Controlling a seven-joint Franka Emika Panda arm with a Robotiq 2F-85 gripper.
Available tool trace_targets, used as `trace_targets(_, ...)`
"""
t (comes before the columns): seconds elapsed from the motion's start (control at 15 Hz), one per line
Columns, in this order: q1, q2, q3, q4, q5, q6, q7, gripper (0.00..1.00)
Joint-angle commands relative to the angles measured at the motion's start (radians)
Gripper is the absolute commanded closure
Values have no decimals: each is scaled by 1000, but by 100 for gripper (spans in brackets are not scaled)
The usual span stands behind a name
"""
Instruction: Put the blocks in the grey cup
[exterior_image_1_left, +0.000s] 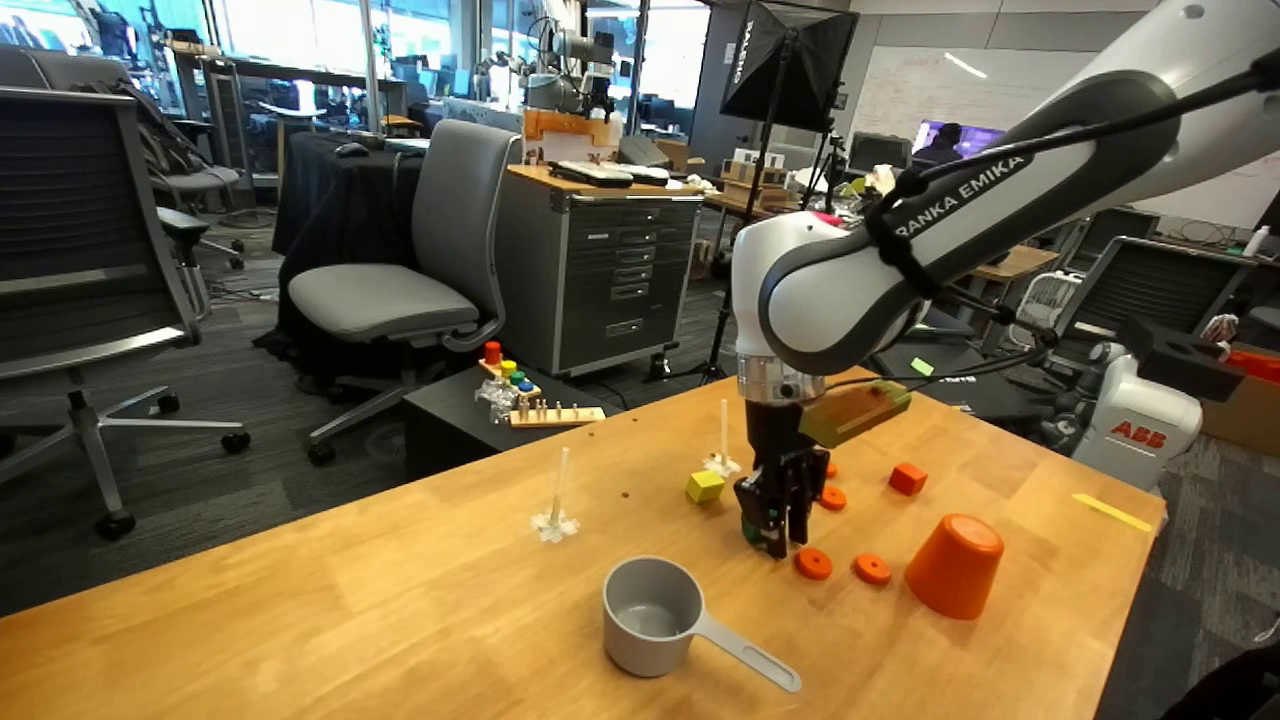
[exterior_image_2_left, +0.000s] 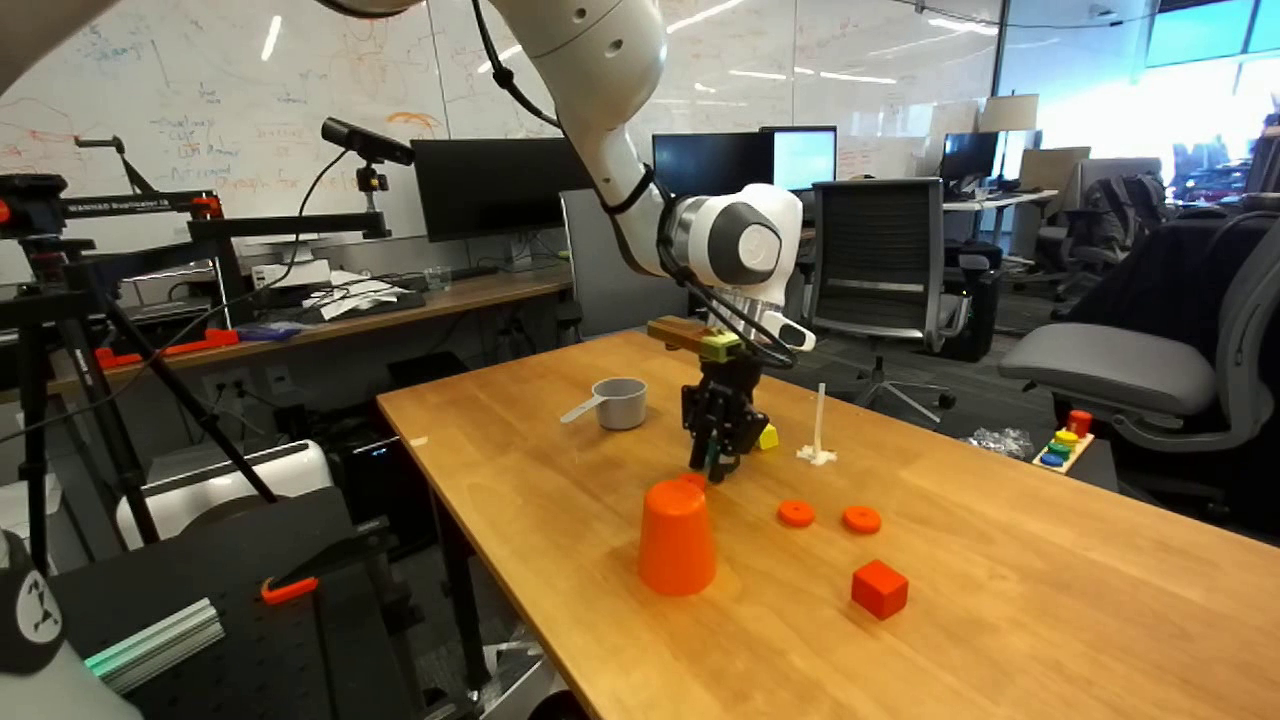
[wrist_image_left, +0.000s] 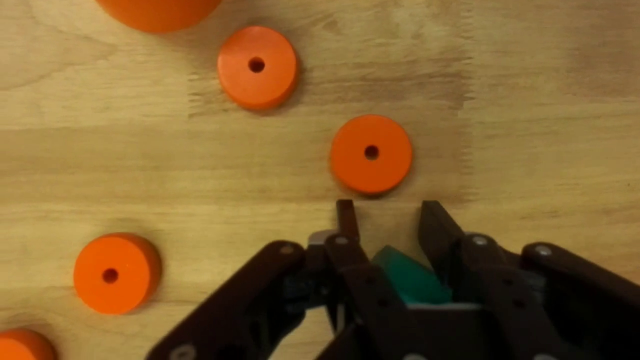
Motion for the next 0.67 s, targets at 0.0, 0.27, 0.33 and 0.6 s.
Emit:
trace_targets(0.0,20,32,-14,66,-20,-33,7,34)
trace_targets(0.27,29,34,-13,82,-31,-47,5,5)
trace_targets(0.33,30,31,-12,81,-33,-50,4,1)
trace_targets(0.6,34,24,-20,91,-46,-58,0,0)
